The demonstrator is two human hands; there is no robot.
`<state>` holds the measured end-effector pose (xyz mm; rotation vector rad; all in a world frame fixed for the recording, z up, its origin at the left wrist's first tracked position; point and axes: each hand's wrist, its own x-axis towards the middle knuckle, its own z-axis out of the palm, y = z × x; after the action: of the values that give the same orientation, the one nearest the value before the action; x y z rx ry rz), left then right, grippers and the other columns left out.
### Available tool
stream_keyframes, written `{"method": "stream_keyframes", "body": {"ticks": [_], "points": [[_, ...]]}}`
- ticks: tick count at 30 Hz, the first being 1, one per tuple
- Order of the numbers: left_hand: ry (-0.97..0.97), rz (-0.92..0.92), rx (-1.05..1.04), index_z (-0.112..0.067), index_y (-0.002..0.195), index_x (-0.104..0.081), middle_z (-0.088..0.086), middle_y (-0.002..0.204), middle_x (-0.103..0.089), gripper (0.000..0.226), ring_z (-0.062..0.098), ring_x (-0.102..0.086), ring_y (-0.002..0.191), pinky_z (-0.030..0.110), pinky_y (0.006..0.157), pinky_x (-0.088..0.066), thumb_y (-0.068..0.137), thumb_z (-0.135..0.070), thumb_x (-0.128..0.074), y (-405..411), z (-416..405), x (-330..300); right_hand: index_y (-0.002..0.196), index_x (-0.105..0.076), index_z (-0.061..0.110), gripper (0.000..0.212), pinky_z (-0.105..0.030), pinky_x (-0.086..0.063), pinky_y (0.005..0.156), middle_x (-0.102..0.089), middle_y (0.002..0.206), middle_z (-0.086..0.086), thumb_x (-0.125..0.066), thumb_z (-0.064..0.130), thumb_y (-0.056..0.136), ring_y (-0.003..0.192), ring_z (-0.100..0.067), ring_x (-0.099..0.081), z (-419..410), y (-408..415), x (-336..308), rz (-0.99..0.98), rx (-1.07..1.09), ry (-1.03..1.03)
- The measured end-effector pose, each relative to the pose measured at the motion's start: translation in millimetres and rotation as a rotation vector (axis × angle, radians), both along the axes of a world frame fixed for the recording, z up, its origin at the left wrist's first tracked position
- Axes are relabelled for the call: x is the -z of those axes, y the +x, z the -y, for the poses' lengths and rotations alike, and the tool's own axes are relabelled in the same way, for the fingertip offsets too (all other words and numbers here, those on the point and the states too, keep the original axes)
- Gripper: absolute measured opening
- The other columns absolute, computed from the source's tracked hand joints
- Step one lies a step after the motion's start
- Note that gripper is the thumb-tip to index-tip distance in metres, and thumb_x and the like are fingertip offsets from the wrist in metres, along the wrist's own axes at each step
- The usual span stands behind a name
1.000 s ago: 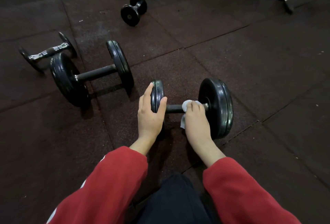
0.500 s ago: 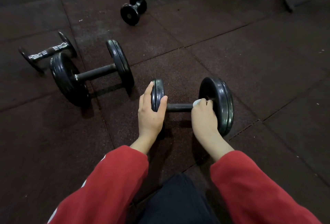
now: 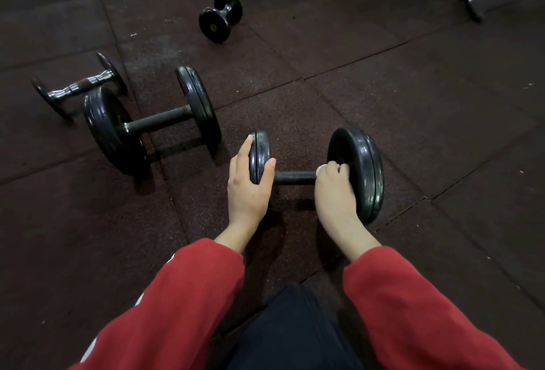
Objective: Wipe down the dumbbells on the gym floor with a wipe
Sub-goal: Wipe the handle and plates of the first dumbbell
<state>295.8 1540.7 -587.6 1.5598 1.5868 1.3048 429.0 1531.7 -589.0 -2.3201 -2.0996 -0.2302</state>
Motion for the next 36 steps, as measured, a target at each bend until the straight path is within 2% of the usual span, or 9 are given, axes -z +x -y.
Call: {"method": "stream_keyframes", "body": {"ticks": [4, 8, 10, 12, 15, 22, 27, 31, 36], "points": [[0.009, -0.003, -0.005, -0.02, 0.139, -0.039, -0.014, 0.122, -0.039, 0.061, -0.015, -0.032, 0.108, -0.012, 0.085, -0.016, 0.083, -0.04, -0.049, -0.3, -0.4, 1.2, 0.096, -0.065, 0.005, 0.031, -0.03, -0.038, 0.079, -0.062, 0.09, -0.012, -0.038, -0.001, 0.082, 0.084, -0.028, -0.056, -2.2, -5.5, 4.2, -0.088, -0.056, 0.049], [0.006, 0.004, -0.01, -0.019, 0.139, -0.039, -0.012, 0.124, -0.042, 0.067, -0.011, -0.033, 0.109, -0.012, 0.082, -0.015, 0.081, -0.052, -0.042, 0.7, -2.2, 0.9, 0.121, -0.05, -0.009, 0.031, -0.035, -0.027, 0.098, -0.049, 0.124, -0.025, -0.04, -0.008, 0.091, 0.118, -0.034, -0.042, -2.3, -32.9, 4.0, -0.479, -0.233, -0.131], [0.021, 0.017, -0.004, -0.018, 0.139, -0.04, -0.013, 0.124, -0.041, 0.07, -0.018, -0.031, 0.108, -0.012, 0.083, -0.016, 0.08, -0.056, -0.036, 0.7, -2.2, 1.7, 0.119, -0.054, -0.011, 0.034, -0.036, -0.036, 0.101, -0.056, 0.12, -0.025, -0.047, -0.011, 0.086, 0.115, -0.038, -0.049, -2.4, -38.4, 7.7, -0.523, -0.276, -0.037], [0.037, 0.026, -0.001, -0.016, 0.138, -0.042, -0.014, 0.123, -0.04, 0.069, -0.021, -0.03, 0.107, -0.011, 0.085, -0.017, 0.081, -0.054, -0.032, 0.3, -2.7, 3.6, 0.116, -0.059, -0.008, 0.034, -0.034, -0.046, 0.097, -0.063, 0.111, -0.019, -0.057, -0.002, 0.083, 0.107, -0.036, -0.056, -6.6, -35.9, 11.8, -0.443, -0.339, 0.015], [0.047, 0.025, -0.009, -0.015, 0.137, -0.043, -0.013, 0.122, -0.041, 0.066, -0.019, -0.031, 0.107, -0.01, 0.088, -0.018, 0.084, -0.051, -0.029, -0.8, -2.9, 5.9, 0.121, -0.056, 0.004, 0.029, -0.028, -0.038, 0.1, -0.058, 0.119, -0.009, -0.046, 0.009, 0.094, 0.115, -0.026, -0.044, -18.8, -33.2, 4.3, -0.4, -0.37, -0.066], [0.076, 0.001, 0.004, -0.009, 0.136, -0.043, -0.006, 0.126, -0.044, 0.063, -0.017, -0.032, 0.11, -0.007, 0.093, -0.019, 0.086, -0.045, -0.031, -1.8, -3.2, 8.7, 0.109, -0.061, 0.005, 0.029, -0.033, -0.037, 0.092, -0.062, 0.117, -0.012, -0.035, 0.006, 0.096, 0.108, -0.029, -0.055, -49.7, -41.4, -24.1, -0.155, -0.381, -0.238], [0.078, -0.016, -0.003, -0.01, 0.137, -0.043, -0.003, 0.129, -0.045, 0.063, -0.017, -0.031, 0.11, -0.008, 0.093, -0.018, 0.086, -0.045, -0.032, -1.5, -2.8, 8.1, 0.112, -0.061, 0.006, 0.028, -0.029, -0.033, 0.094, -0.06, 0.116, -0.011, -0.041, 0.004, 0.092, 0.108, -0.029, -0.048, -33.0, -34.3, -6.2, -0.35, -0.364, -0.149], [0.078, -0.014, 0.0, -0.012, 0.137, -0.042, -0.008, 0.127, -0.042, 0.062, -0.018, -0.031, 0.111, -0.007, 0.093, -0.018, 0.086, -0.046, -0.032, -1.9, -2.1, 8.9, 0.117, -0.062, -0.003, 0.034, -0.034, -0.046, 0.096, -0.065, 0.114, -0.016, -0.056, 0.002, 0.084, 0.107, -0.035, -0.054, -13.9, -31.2, 23.3, -0.547, -0.369, 0.08], [0.087, -0.011, 0.001, -0.012, 0.137, -0.042, -0.012, 0.126, -0.04, 0.061, -0.02, -0.03, 0.111, -0.008, 0.092, -0.018, 0.087, -0.046, -0.032, -1.6, -0.9, 8.9, 0.116, -0.063, -0.003, 0.048, -0.035, -0.047, 0.097, -0.063, 0.121, -0.019, -0.035, 0.005, 0.078, 0.118, -0.027, -0.039, 11.3, -18.0, 50.3, -0.363, -0.475, 0.128]]}}
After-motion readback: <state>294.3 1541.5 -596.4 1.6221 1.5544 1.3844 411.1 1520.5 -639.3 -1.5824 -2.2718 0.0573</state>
